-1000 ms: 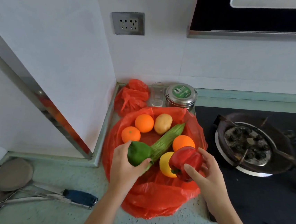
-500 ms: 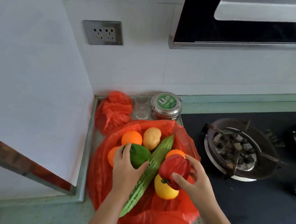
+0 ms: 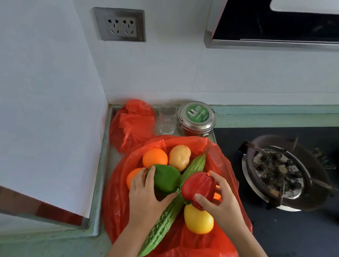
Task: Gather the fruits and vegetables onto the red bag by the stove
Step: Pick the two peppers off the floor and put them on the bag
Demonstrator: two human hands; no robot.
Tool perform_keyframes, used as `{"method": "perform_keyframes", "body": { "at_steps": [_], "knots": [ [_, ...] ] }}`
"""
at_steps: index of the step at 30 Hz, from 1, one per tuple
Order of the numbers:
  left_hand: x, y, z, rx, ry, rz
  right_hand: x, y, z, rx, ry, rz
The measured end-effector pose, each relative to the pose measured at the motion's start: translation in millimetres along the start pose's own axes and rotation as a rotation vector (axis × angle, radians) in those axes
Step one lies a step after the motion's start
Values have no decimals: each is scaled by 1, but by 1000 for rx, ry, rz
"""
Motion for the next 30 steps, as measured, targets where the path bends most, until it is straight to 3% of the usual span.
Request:
{"method": "perform_keyframes", "body": {
  "at_steps": [15, 30],
  "knots": [
    [15, 11, 27, -105, 94, -80, 8, -23, -27, 104, 202, 128],
    [6, 15, 22, -90, 87, -130, 15, -20, -27, 101, 336, 264]
  ]
}}
Point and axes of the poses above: each hand's wrist, its own y-axis away from the middle knuckle, its own z-axis out of the back of the hand, x = y × z, the point moved 9 cm from there along -y, towards the middle knuckle, and after that the axes turned 15 degrees about -y, right-handed, at the moved point
